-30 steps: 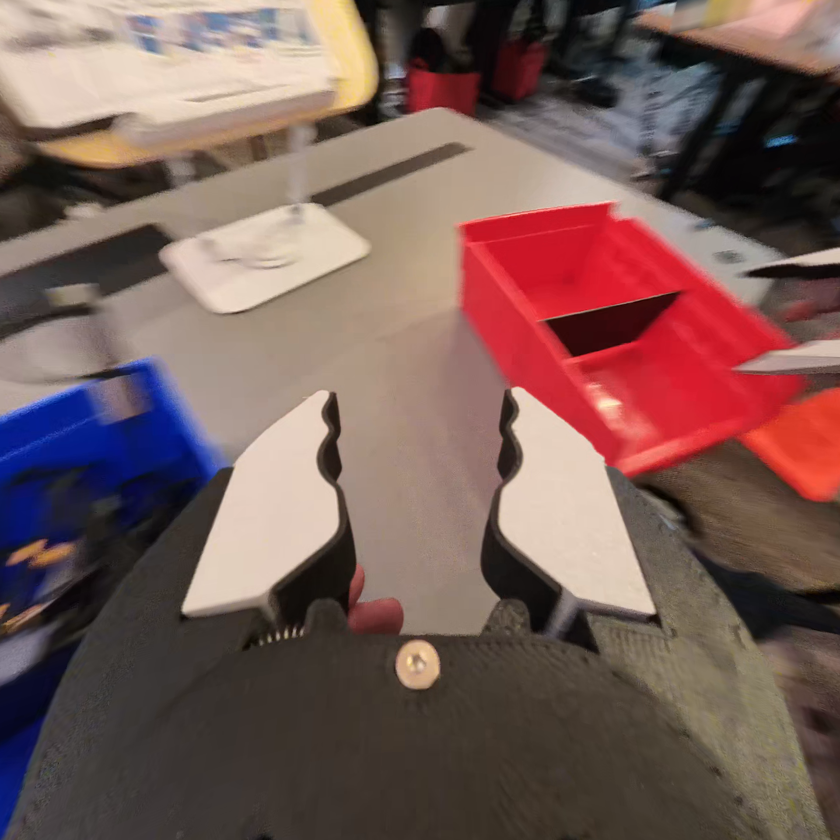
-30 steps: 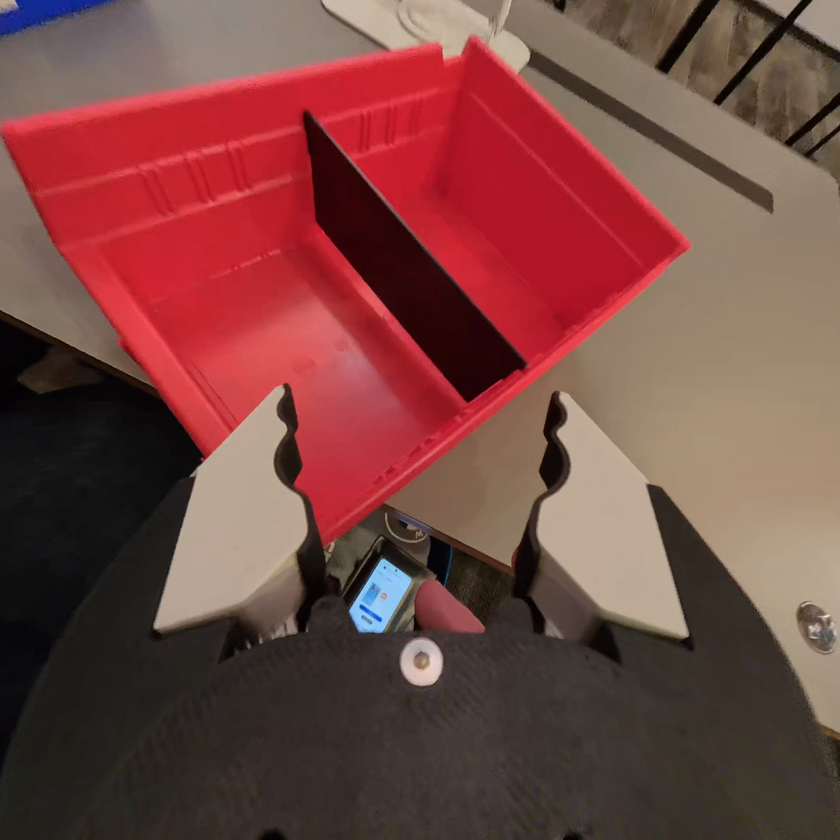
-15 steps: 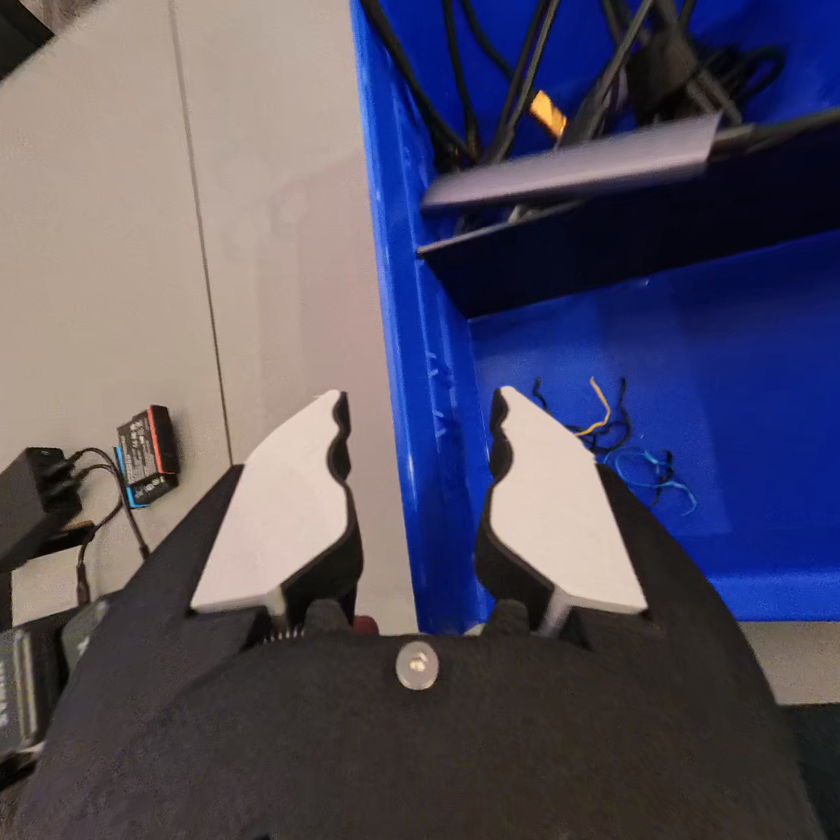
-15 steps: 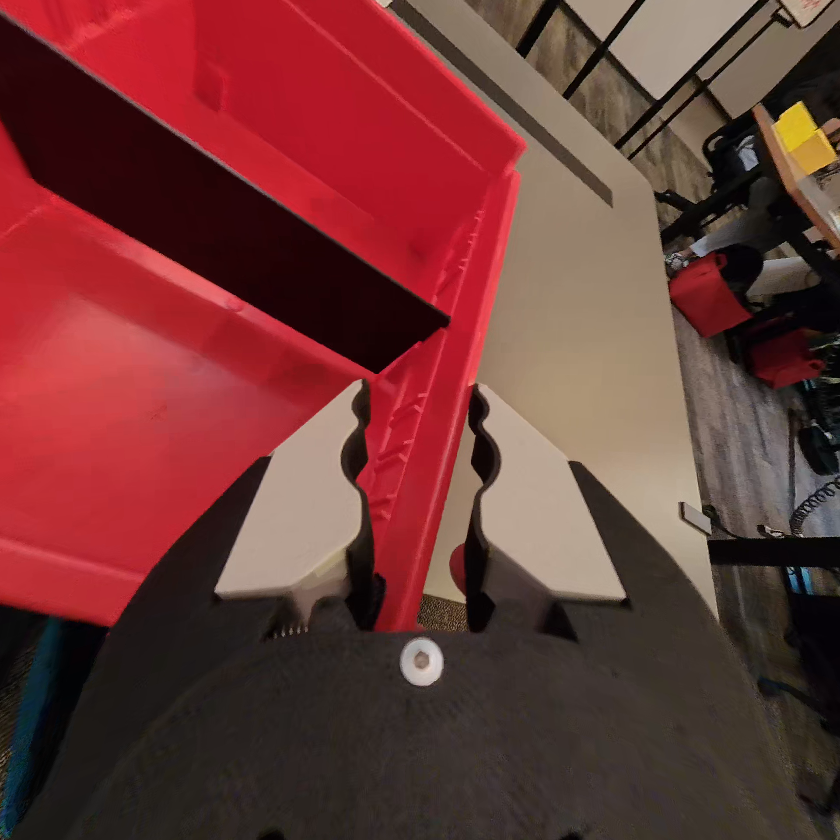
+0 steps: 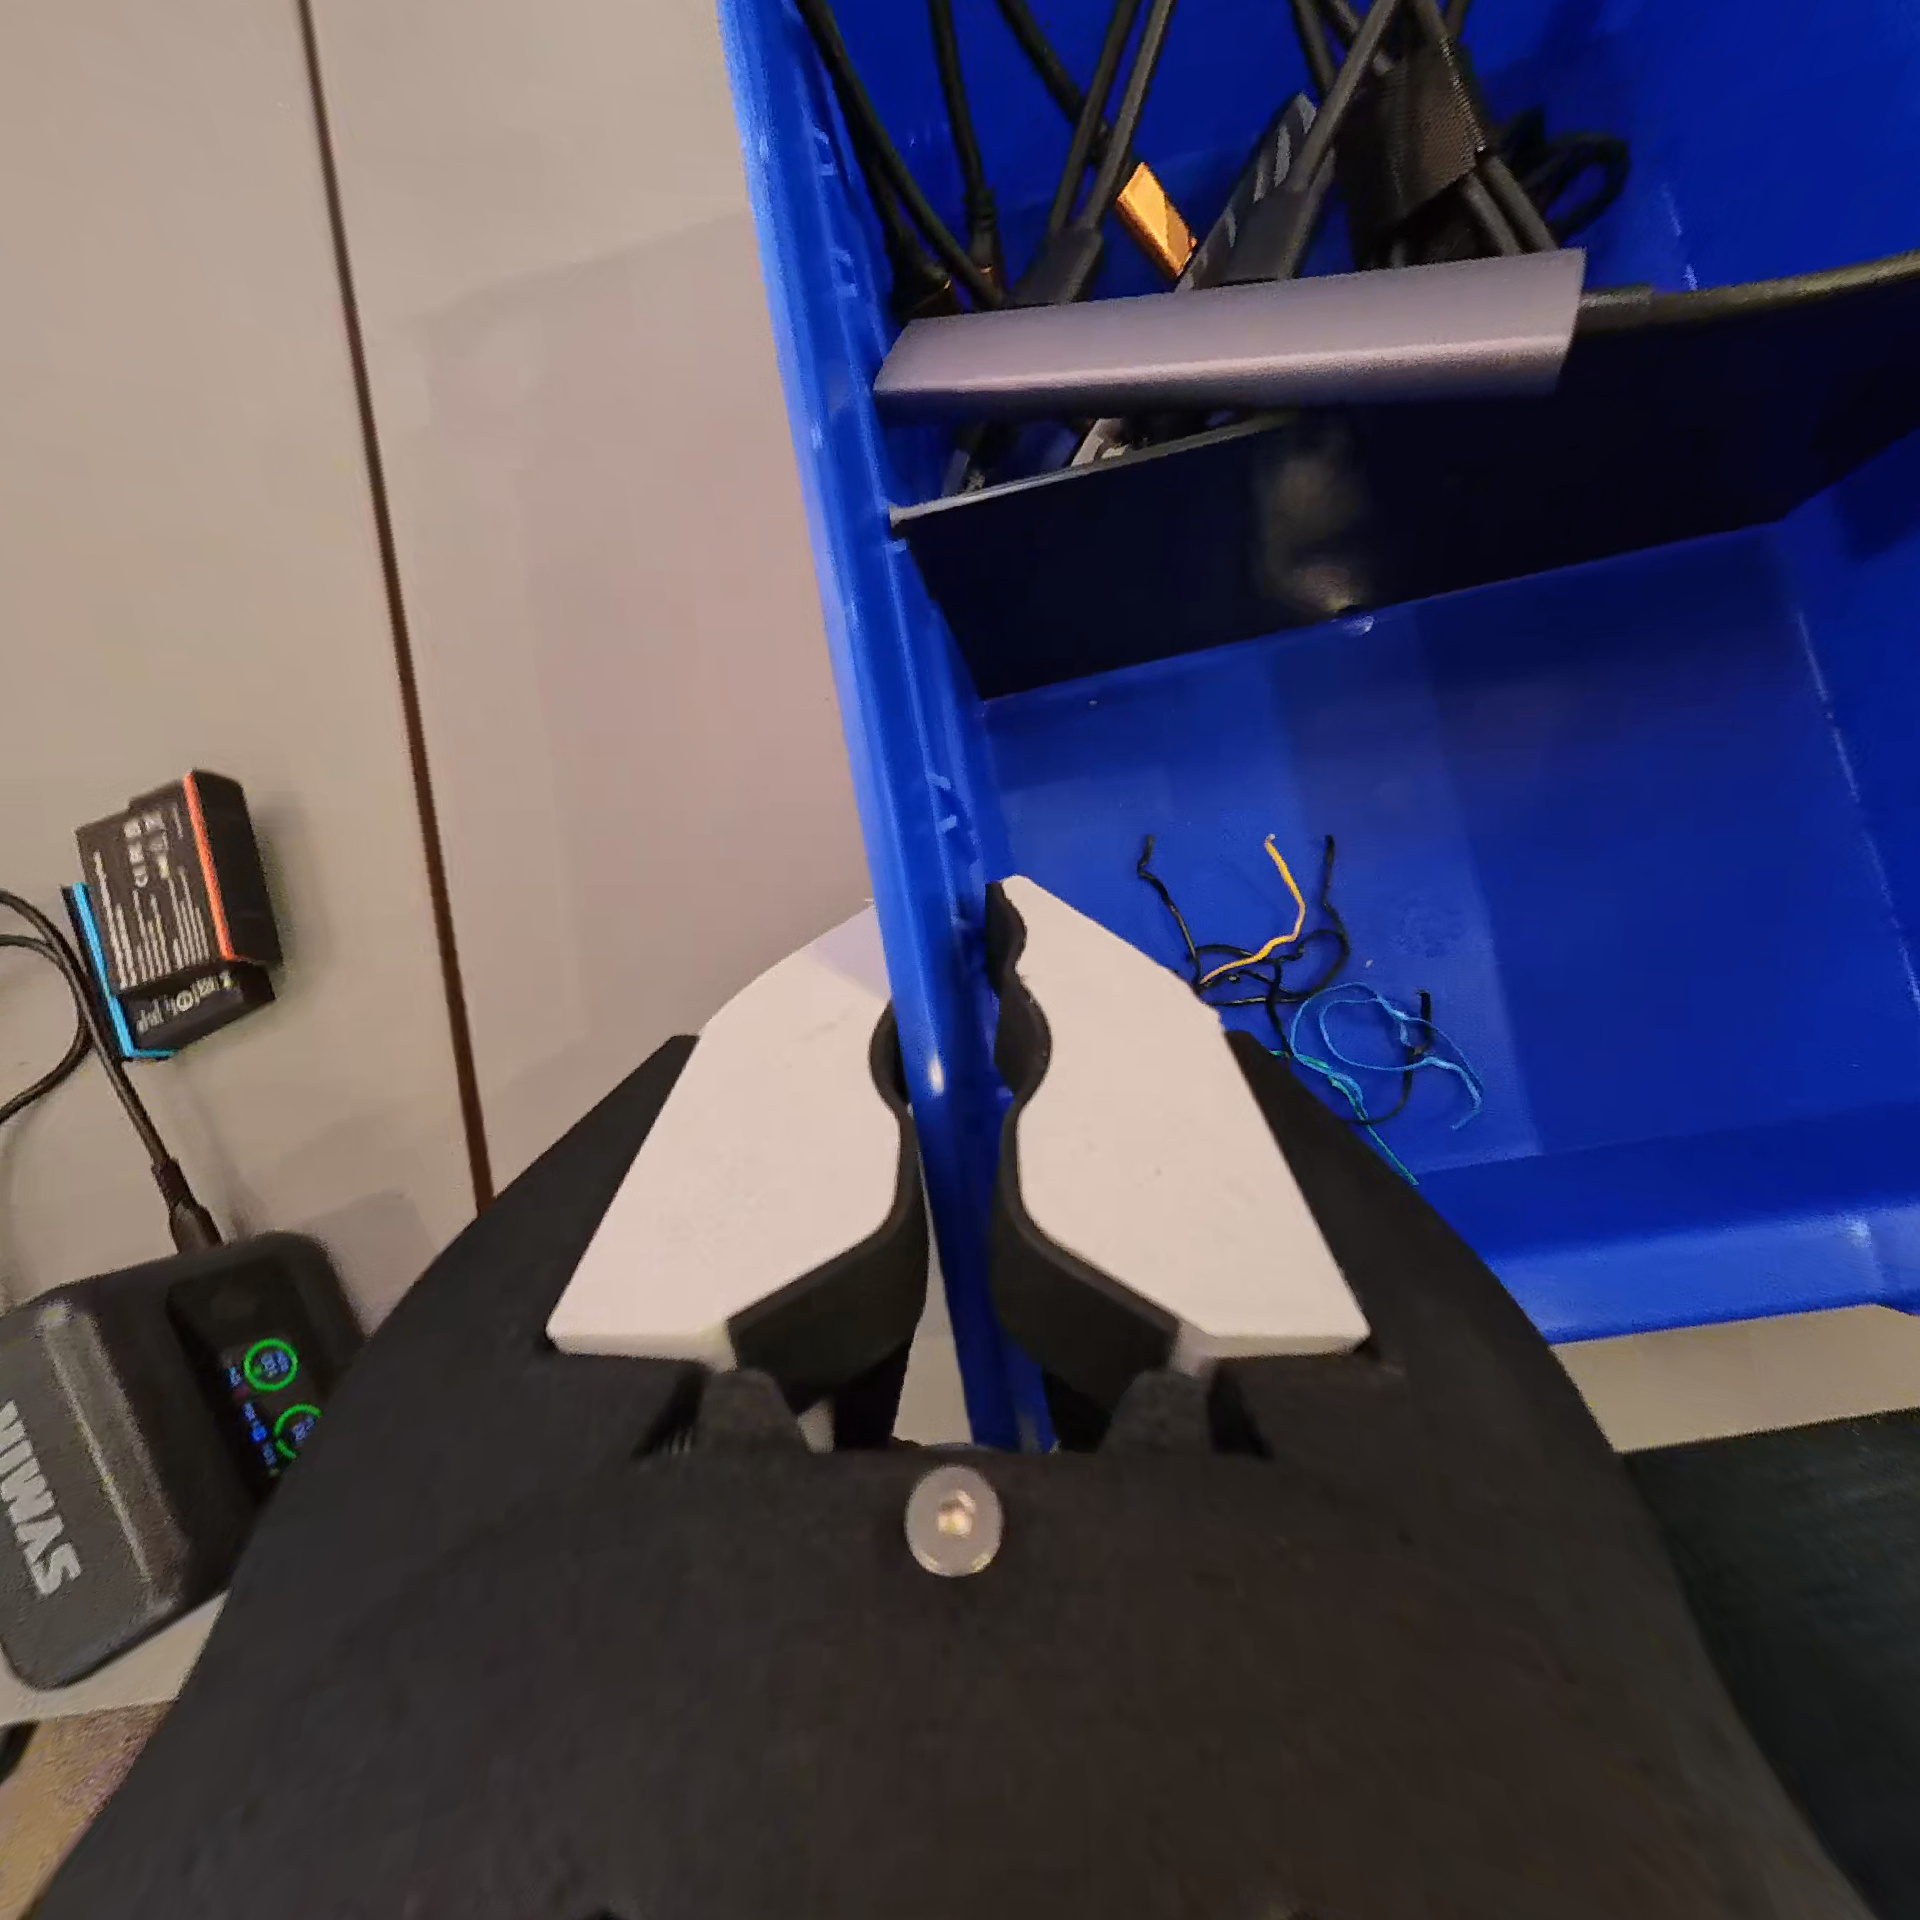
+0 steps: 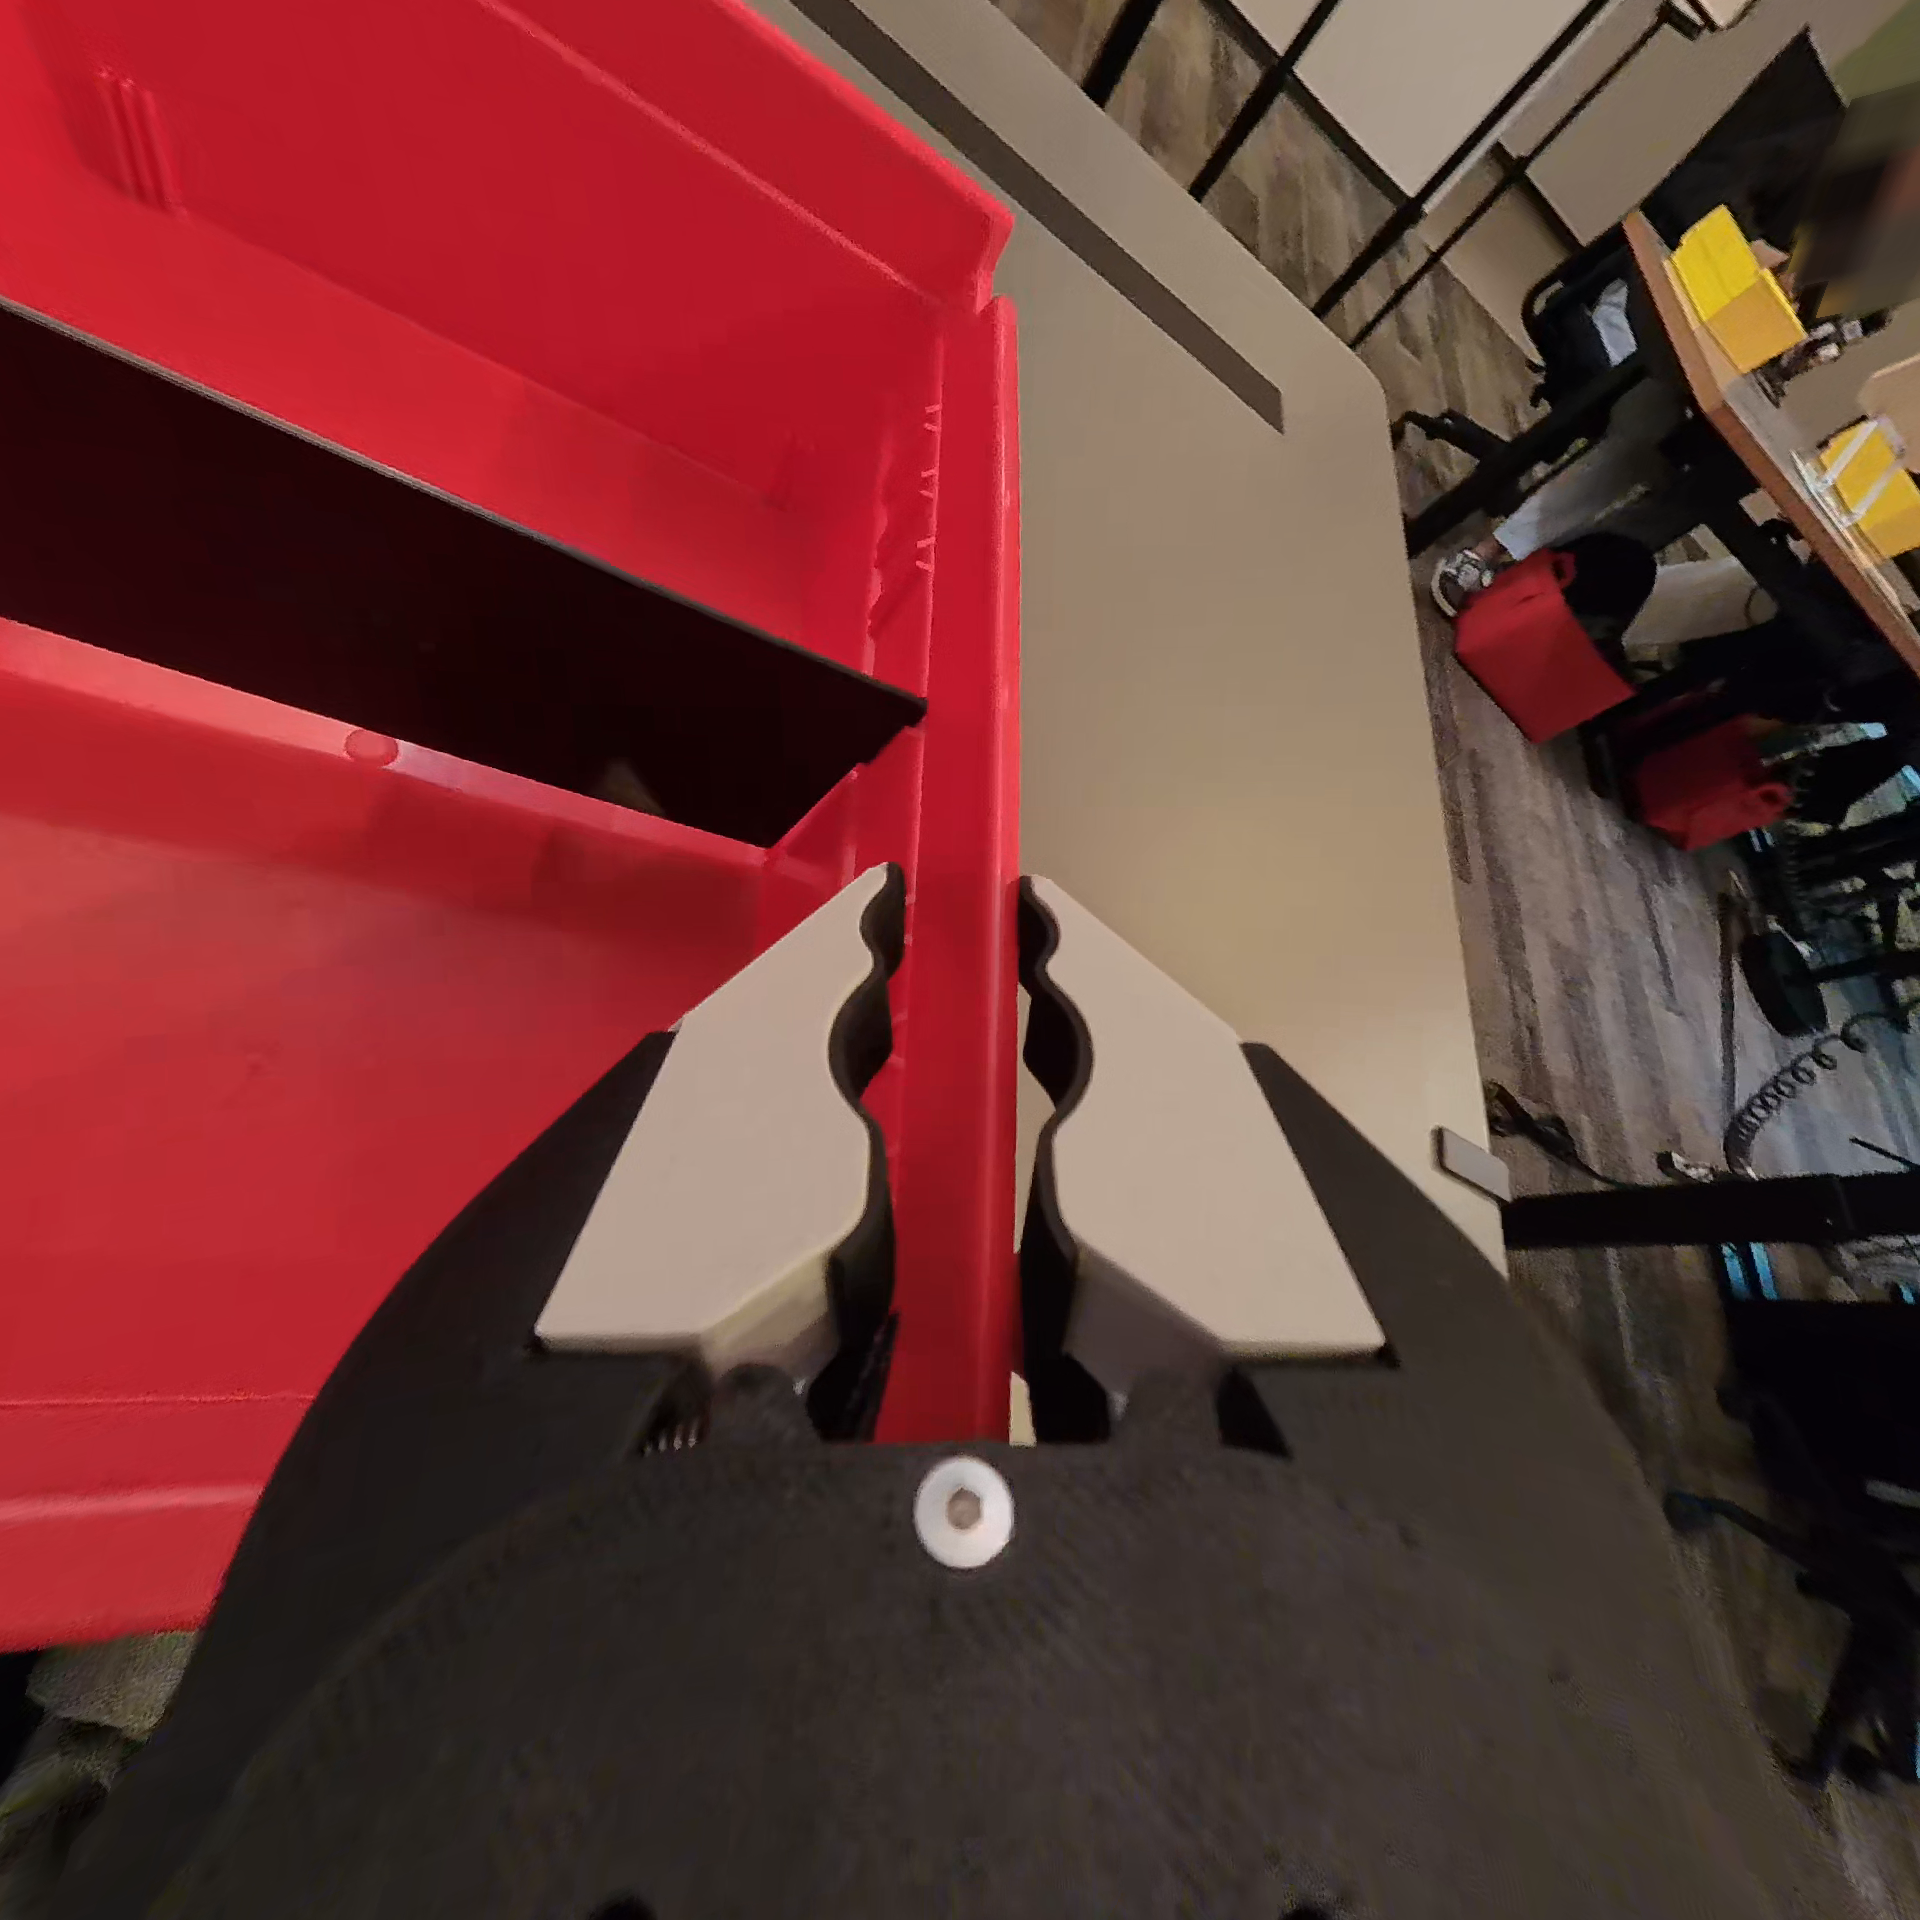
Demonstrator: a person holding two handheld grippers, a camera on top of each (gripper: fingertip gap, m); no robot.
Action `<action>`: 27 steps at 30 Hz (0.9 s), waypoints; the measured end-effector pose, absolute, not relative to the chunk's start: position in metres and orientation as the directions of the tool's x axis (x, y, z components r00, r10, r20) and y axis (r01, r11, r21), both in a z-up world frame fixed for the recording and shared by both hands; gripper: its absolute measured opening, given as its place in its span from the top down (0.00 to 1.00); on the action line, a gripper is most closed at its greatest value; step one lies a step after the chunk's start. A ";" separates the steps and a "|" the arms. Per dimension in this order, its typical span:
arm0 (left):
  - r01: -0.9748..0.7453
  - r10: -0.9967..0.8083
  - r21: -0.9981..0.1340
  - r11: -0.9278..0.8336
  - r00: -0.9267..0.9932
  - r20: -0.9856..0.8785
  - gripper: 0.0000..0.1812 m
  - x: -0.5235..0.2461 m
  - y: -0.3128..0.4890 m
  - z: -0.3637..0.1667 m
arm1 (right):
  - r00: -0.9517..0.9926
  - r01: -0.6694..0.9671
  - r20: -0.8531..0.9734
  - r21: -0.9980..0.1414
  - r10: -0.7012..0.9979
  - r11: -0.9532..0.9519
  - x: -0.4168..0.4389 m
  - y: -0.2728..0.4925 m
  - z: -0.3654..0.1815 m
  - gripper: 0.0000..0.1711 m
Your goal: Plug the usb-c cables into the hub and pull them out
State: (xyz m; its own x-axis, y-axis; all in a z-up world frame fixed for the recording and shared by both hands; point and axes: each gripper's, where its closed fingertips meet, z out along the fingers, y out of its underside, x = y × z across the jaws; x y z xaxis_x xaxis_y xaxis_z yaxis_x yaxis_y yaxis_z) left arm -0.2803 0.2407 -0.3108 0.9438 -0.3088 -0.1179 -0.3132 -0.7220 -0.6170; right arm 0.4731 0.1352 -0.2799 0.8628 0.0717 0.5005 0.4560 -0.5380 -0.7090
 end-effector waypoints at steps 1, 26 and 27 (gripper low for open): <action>-0.312 -0.310 -0.621 -0.719 0.944 -0.116 0.96 -0.286 0.239 -0.311 | 0.860 0.452 0.507 -0.706 0.057 -0.545 0.482 0.135 -0.280 0.90; -0.440 -0.360 -0.662 -0.607 0.895 -0.264 0.81 -0.351 0.254 -0.300 | 0.791 0.411 0.596 -0.684 -0.137 -0.602 0.574 0.137 -0.264 0.74; -0.444 -0.346 -0.678 -0.586 0.893 -0.286 0.75 -0.351 0.255 -0.292 | 0.786 0.418 0.602 -0.688 -0.144 -0.593 0.573 0.135 -0.259 0.74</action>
